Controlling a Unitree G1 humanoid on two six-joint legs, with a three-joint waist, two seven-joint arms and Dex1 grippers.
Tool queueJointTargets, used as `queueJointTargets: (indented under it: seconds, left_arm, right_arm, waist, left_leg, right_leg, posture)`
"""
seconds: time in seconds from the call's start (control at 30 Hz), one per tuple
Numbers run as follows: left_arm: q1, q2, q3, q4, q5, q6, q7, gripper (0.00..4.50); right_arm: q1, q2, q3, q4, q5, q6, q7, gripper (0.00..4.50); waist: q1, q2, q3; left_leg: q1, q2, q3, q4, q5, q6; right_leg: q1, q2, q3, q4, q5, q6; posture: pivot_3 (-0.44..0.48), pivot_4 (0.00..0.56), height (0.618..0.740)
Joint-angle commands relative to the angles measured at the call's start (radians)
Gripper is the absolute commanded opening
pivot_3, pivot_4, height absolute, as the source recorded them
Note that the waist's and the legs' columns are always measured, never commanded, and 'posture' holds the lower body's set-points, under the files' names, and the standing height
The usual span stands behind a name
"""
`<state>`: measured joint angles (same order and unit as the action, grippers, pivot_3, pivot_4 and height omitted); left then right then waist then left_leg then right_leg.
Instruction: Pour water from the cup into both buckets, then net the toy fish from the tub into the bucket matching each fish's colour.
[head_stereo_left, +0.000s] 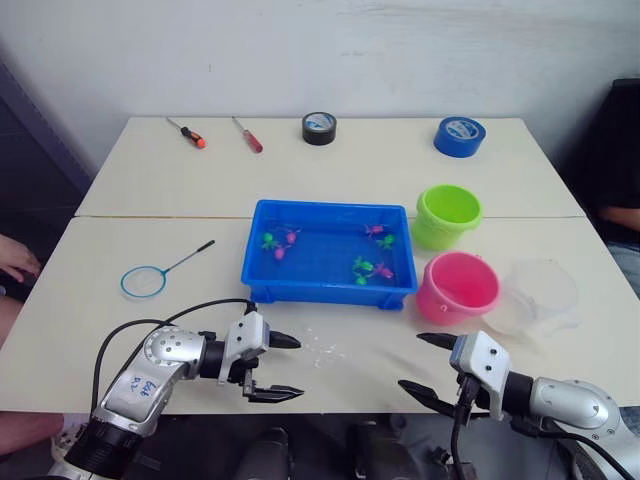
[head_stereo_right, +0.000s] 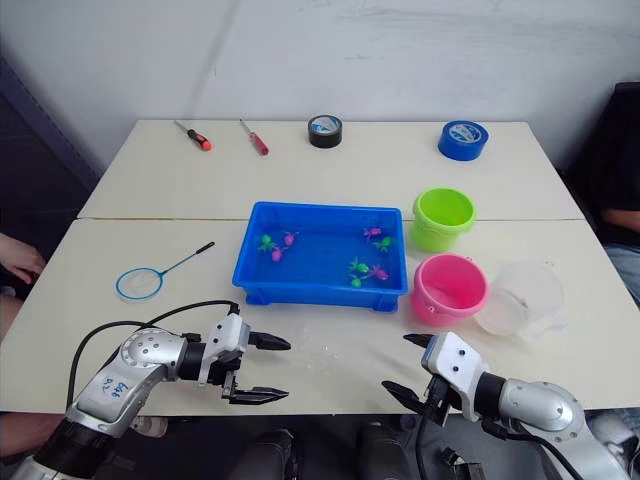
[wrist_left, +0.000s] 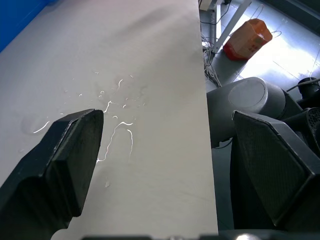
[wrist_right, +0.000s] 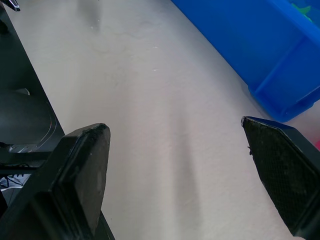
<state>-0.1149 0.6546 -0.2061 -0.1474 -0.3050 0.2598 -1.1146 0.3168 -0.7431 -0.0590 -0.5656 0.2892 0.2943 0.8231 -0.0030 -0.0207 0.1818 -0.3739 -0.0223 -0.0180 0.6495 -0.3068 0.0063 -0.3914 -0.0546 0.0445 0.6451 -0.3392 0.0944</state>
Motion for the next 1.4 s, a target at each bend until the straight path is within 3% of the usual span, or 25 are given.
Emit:
queueJointTargets:
  seconds: [0.03, 0.3, 0.47, 0.73, 0.93, 1.07, 1.4]
  left_arm:
    - [-0.001, -0.007, 0.013, -0.028, -0.025, 0.009, -0.003, 4.45]
    - [-0.039, -0.005, 0.058, -0.129, -0.167, 0.194, -0.006, 4.45]
    - [-0.186, 0.005, 0.102, -0.181, -0.364, 0.387, -0.06, 4.45]
    - [-0.368, -0.036, 0.09, -0.129, -0.439, 0.452, -0.113, 4.45]
    - [-0.453, -0.105, 0.09, -0.074, -0.424, 0.444, -0.09, 4.45]
    - [-0.467, -0.115, 0.081, -0.082, -0.418, 0.443, -0.092, 4.45]
    - [-0.481, -0.129, 0.08, -0.106, -0.389, 0.425, -0.046, 4.45]
  right_arm:
    - [-0.013, 0.004, -0.019, -0.02, 0.017, 0.004, -0.006, 4.5]
    - [0.015, 0.03, -0.085, -0.097, 0.068, 0.086, -0.068, 4.5]
    - [0.196, 0.114, -0.355, -0.271, 0.257, 0.216, -0.159, 4.5]
    - [0.41, 0.278, -0.679, -0.344, 0.411, 0.31, -0.34, 4.5]
    - [0.34, 0.324, -0.749, -0.272, 0.481, 0.382, -0.517, 4.5]
    - [0.227, 0.288, -0.742, -0.158, 0.449, 0.431, -0.614, 4.5]
    - [0.007, 0.18, -0.634, 0.155, 0.295, 0.409, -0.621, 4.5]
  waist:
    - [0.0, 0.0, 0.0]
    - [0.003, 0.0, 0.0]
    - [0.013, 0.0, 0.0]
    - [0.0, 0.0, -0.001]
    - [-0.005, 0.001, -0.001]
    - [-0.001, 0.002, -0.001]
    - [0.0, 0.003, -0.002]
  left_leg:
    - [0.0, 0.0, 0.0, 0.0, 0.0, 0.0]
    - [0.0, 0.0, 0.0, 0.0, 0.0, 0.0]
    - [-0.001, 0.0, -0.002, 0.001, 0.0, 0.0]
    - [0.001, 0.0, 0.0, 0.0, 0.001, -0.001]
    - [0.002, 0.0, 0.0, -0.001, 0.001, -0.001]
    - [0.002, 0.0, 0.0, -0.001, 0.001, -0.002]
    - [0.002, 0.0, 0.001, 0.0, 0.002, -0.001]
  right_leg:
    - [0.0, 0.0, 0.0, 0.0, 0.0, 0.0]
    - [0.0, 0.0, 0.0, 0.0, 0.0, 0.0]
    - [0.0, 0.0, -0.001, 0.001, 0.0, 0.0]
    - [0.001, 0.001, 0.0, 0.001, 0.0, 0.0]
    - [0.002, 0.001, 0.001, 0.001, 0.0, 0.0]
    - [0.001, 0.001, 0.001, 0.001, 0.0, 0.0]
    - [0.001, 0.004, 0.002, 0.002, 0.0, 0.0]
  posture:
    - [0.0, 0.15, 0.736]
    - [0.0, 0.15, 0.736]
    - [0.0, 0.15, 0.736]
    - [0.0, 0.15, 0.736]
    - [0.0, 0.15, 0.736]
    - [0.0, 0.15, 0.736]
    - [0.0, 0.15, 0.736]
